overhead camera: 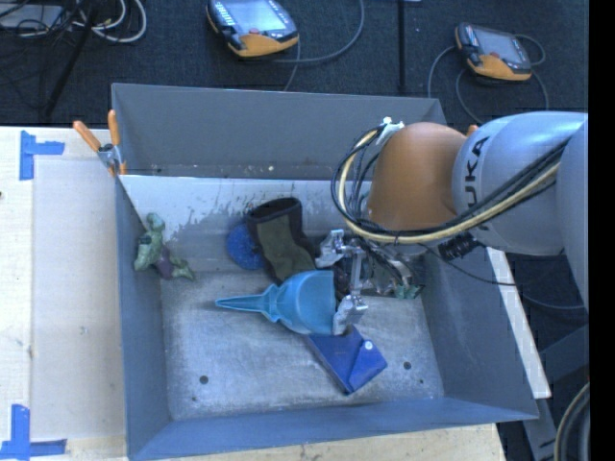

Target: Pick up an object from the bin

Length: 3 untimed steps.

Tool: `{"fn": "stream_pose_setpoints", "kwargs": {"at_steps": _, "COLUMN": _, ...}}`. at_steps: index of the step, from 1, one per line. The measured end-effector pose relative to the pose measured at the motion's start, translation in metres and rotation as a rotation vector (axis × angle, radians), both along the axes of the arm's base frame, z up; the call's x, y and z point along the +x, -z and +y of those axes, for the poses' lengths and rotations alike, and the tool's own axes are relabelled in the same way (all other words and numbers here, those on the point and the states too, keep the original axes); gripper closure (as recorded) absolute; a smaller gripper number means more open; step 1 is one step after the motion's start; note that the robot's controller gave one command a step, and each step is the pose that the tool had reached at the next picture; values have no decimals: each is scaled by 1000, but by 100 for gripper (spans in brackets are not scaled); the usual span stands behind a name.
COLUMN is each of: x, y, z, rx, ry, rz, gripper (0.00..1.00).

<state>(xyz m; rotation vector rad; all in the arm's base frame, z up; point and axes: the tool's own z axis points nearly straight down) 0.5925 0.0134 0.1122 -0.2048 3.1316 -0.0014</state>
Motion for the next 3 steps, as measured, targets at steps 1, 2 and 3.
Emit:
{"fn": "stream_pose_setpoints", "kwargs": {"at_steps": 1, "x": -11, "y": 2, "z": 15, "rx": -3, "ry": 93, "rz": -5, "gripper": 0}}
{"fn": "stream_pose_setpoints", "kwargs": {"at_steps": 2, "x": -9, "y": 2, "z": 34, "rx": -1, "ry": -65, "rz": -1, "gripper": 0}}
{"fn": "stream_pose_setpoints", "kwargs": {"at_steps": 3, "x": -15, "y": 20, "z": 52, "rx": -9, "ry": 171, "rz": 0, "gripper": 0}}
